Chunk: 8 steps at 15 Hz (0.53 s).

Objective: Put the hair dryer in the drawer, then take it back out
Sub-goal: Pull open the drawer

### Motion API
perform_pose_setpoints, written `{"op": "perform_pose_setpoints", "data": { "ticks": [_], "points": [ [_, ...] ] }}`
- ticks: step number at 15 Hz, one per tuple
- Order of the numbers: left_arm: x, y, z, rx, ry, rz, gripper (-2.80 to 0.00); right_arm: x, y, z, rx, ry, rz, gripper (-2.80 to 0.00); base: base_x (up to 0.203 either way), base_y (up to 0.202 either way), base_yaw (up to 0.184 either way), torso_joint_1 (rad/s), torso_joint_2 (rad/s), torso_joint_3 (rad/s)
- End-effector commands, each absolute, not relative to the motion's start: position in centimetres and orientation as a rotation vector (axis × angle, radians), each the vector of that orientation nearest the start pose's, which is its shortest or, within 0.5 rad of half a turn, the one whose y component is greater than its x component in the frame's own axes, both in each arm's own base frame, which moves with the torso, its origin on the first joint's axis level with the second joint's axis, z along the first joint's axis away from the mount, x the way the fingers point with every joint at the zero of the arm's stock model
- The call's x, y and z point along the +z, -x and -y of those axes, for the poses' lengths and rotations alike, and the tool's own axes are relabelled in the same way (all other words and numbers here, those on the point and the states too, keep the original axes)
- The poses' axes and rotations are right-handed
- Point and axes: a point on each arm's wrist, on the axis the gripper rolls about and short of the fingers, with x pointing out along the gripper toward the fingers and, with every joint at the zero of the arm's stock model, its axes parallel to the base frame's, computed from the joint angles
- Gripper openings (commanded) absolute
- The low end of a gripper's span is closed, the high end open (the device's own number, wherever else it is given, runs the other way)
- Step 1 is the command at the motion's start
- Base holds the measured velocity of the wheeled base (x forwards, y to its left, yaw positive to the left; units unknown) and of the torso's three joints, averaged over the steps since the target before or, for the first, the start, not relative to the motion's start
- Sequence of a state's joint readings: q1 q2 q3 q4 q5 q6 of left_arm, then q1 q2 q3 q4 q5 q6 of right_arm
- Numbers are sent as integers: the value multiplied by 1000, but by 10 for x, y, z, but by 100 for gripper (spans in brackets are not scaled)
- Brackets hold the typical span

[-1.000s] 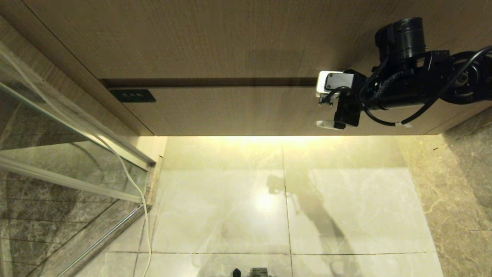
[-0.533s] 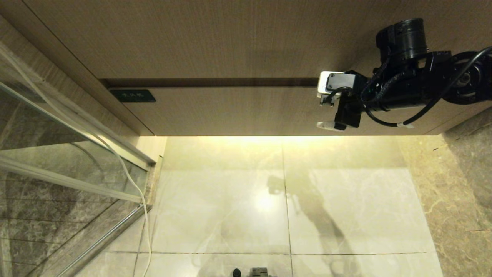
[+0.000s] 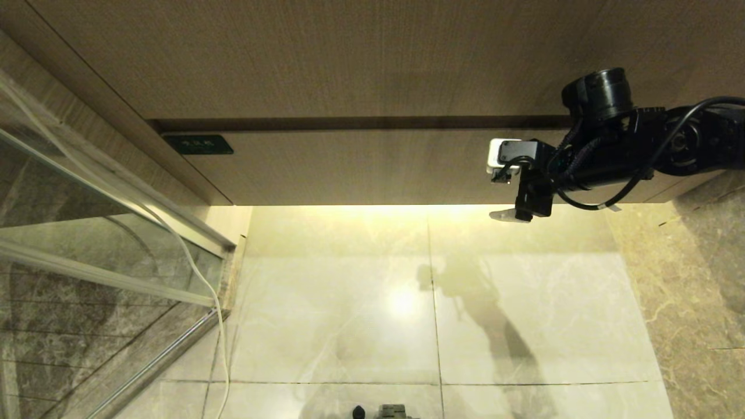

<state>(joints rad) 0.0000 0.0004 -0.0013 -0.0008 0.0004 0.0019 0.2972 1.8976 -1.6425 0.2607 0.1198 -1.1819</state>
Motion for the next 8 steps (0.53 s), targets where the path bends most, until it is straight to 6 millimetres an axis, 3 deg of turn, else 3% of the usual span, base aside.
{"op": "perform_pose_setpoints", "data": {
  "ticks": [1,8],
  "points": [
    [76,23,0,1,-2,1,-280,275,-343,-107,651,1188,-184,0,0,0,0,0,0,0],
    [76,23,0,1,-2,1,-280,290,-288,-95,614,1217,-144,0,0,0,0,0,0,0]
  ]
}}
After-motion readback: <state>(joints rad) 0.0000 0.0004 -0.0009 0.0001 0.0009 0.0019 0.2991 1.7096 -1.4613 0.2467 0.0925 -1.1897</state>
